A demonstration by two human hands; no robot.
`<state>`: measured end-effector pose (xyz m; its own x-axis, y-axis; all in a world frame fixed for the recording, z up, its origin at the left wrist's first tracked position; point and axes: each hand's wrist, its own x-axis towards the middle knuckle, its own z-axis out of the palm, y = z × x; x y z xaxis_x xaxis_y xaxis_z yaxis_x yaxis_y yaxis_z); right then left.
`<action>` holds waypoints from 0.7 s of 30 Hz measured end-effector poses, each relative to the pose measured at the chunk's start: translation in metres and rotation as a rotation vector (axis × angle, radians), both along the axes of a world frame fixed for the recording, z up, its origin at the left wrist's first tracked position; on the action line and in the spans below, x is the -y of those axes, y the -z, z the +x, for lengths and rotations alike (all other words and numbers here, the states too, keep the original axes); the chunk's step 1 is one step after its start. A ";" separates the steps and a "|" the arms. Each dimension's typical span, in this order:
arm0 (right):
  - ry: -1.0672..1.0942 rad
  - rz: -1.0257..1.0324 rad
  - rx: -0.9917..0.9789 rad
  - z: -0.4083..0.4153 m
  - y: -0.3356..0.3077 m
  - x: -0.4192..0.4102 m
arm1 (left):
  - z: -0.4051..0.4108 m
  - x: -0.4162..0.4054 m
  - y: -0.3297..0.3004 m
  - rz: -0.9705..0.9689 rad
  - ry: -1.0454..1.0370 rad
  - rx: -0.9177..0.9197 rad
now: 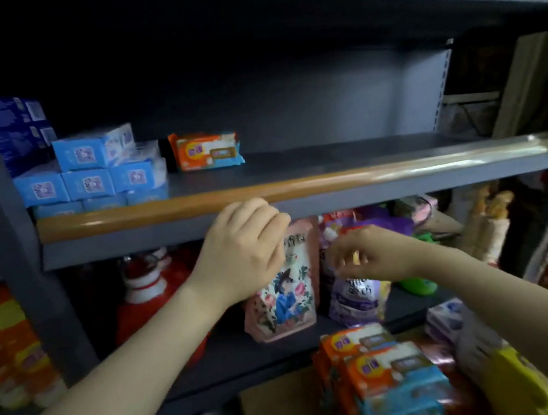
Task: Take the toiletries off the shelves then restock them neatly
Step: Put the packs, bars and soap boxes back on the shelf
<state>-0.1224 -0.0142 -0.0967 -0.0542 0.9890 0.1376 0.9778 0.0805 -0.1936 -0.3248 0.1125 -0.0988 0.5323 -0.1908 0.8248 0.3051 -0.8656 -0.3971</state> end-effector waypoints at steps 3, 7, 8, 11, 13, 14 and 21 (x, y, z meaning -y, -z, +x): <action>0.044 -0.224 0.000 0.016 0.050 0.027 | 0.013 0.022 0.043 -0.098 0.065 -0.262; 0.079 -0.351 -0.071 0.016 0.087 0.059 | 0.019 0.046 0.093 -0.353 0.081 -0.531; 0.068 -0.384 -0.062 0.015 0.094 0.066 | 0.020 0.051 0.101 -0.439 0.059 -0.588; 0.051 -0.425 0.042 0.014 0.110 0.081 | 0.024 0.059 0.121 -0.735 -0.031 -0.713; 0.075 -0.375 0.073 0.014 0.111 0.086 | 0.034 0.059 0.135 -1.004 -0.061 -0.720; 0.081 -0.334 0.068 0.014 0.109 0.088 | 0.039 0.060 0.140 -1.124 -0.087 -0.689; 0.231 -0.060 -0.095 0.027 0.090 0.108 | 0.062 0.057 0.161 -1.831 0.169 -0.639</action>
